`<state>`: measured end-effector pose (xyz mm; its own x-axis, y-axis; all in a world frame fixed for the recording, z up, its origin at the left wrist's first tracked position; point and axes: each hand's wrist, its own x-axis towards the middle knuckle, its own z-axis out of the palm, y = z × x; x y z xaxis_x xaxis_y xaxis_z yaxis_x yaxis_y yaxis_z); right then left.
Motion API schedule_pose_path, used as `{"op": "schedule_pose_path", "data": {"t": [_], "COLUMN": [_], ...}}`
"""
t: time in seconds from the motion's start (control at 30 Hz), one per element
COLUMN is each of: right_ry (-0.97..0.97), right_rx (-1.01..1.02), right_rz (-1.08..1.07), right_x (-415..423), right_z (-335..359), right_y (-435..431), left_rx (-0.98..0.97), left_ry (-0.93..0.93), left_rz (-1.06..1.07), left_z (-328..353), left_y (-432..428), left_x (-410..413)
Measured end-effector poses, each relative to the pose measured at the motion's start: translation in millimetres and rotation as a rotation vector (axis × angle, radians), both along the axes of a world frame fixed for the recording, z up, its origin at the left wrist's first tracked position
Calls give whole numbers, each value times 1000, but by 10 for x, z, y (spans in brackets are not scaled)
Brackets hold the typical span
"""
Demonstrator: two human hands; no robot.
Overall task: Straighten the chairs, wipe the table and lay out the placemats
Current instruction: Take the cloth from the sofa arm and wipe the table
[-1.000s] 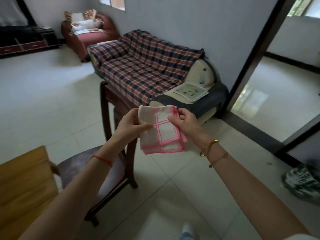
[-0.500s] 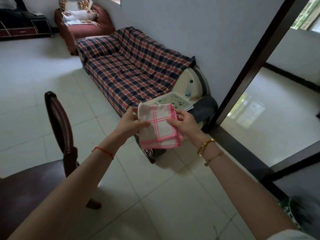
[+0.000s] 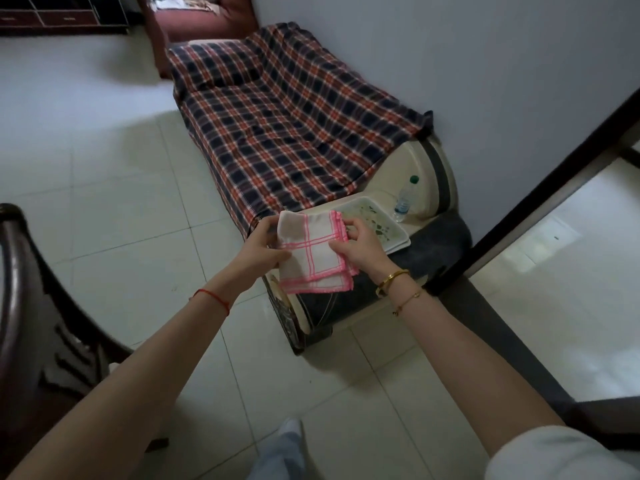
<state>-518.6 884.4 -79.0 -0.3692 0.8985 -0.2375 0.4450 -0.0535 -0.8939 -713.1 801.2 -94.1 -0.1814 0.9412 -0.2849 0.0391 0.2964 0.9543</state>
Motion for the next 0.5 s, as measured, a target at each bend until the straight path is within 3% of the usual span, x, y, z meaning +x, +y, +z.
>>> {"op": "schedule_pose_path", "data": {"t": [0.3,0.5], "right_ry": [-105,-194], "right_rx": [-47,-57], "right_rz": [118,239], "right_x": [-344,-611], "right_z": [-633,-1401], "right_y": [1794,2738], "left_rx": [-83,-147], "left_ry": [73,35], "left_rz": [126,254], "left_z": [-496,-1259], "left_y": [1593,2333], "left_x": [-179,-258]}}
